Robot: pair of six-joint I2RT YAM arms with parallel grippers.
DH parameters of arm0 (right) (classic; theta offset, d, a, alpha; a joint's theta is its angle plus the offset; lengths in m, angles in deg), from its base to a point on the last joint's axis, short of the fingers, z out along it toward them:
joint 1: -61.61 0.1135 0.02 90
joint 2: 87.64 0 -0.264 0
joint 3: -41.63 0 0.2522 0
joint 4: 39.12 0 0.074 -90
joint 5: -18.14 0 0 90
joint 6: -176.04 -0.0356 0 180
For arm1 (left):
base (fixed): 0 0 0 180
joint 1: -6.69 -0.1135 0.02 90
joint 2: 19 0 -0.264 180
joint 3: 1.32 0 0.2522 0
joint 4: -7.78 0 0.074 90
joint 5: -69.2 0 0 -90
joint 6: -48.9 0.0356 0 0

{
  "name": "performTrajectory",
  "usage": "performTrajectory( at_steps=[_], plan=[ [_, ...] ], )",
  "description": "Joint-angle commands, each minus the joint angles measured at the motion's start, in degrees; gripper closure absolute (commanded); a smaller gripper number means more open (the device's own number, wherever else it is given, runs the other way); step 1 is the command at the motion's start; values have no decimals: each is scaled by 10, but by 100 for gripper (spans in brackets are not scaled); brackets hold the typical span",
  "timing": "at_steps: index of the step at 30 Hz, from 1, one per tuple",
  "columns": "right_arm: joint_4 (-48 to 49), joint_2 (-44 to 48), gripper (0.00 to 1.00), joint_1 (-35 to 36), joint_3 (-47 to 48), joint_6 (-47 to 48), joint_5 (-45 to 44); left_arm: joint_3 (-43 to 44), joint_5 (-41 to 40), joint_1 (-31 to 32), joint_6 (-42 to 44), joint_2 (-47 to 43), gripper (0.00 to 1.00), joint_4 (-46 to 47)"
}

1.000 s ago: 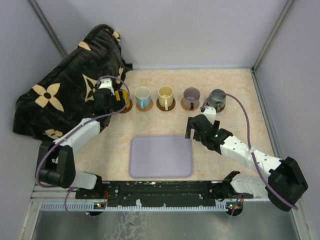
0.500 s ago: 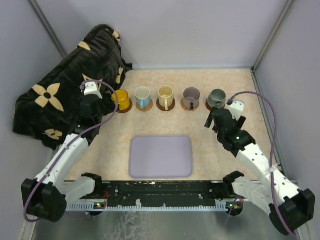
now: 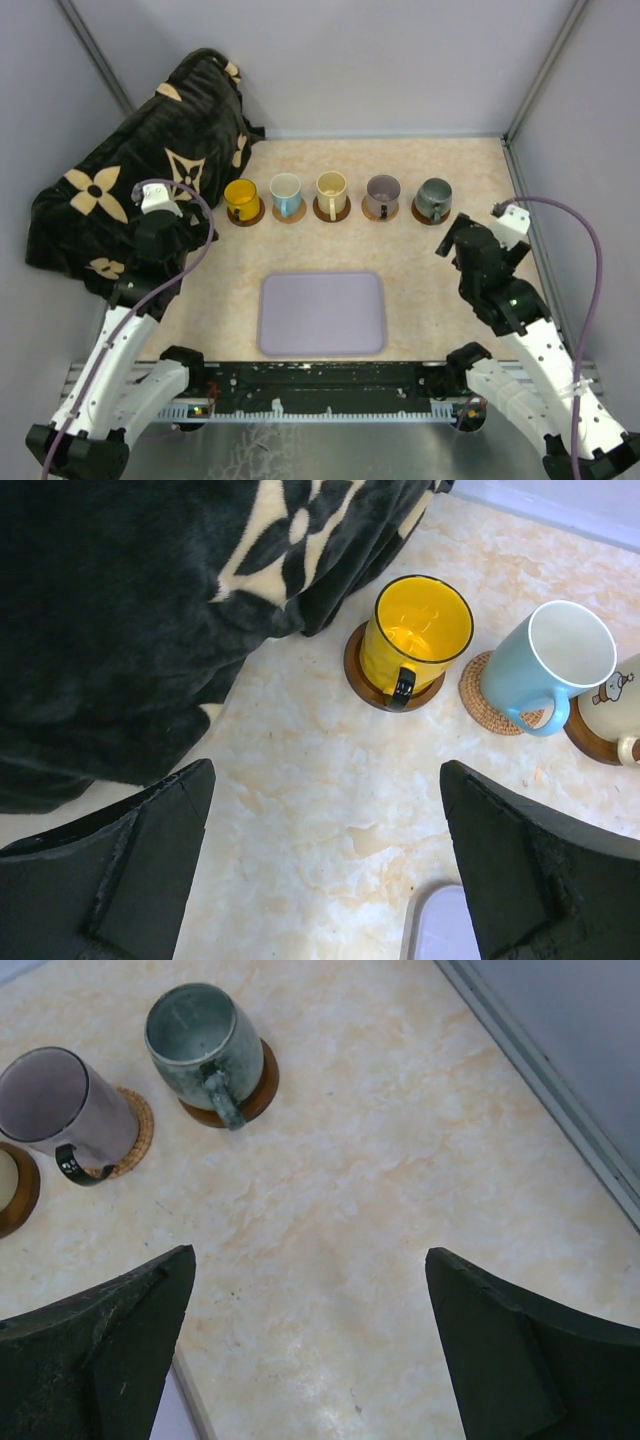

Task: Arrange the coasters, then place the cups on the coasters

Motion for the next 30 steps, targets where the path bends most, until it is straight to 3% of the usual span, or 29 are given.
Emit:
performTrajectory(
  at_steps=[1, 15, 30],
  plan=[
    [-43, 32, 1, -3, 52, -5, -64, 26, -19, -3, -18, -43, 0, -64],
    [-72, 93, 1, -3, 75, 13, -110, 0, -1, -3, -16, -140, 0, -94],
    [-69, 92, 1, -3, 54, 1, -105, -9, -7, -3, -16, -165, 0, -98]
  ],
)
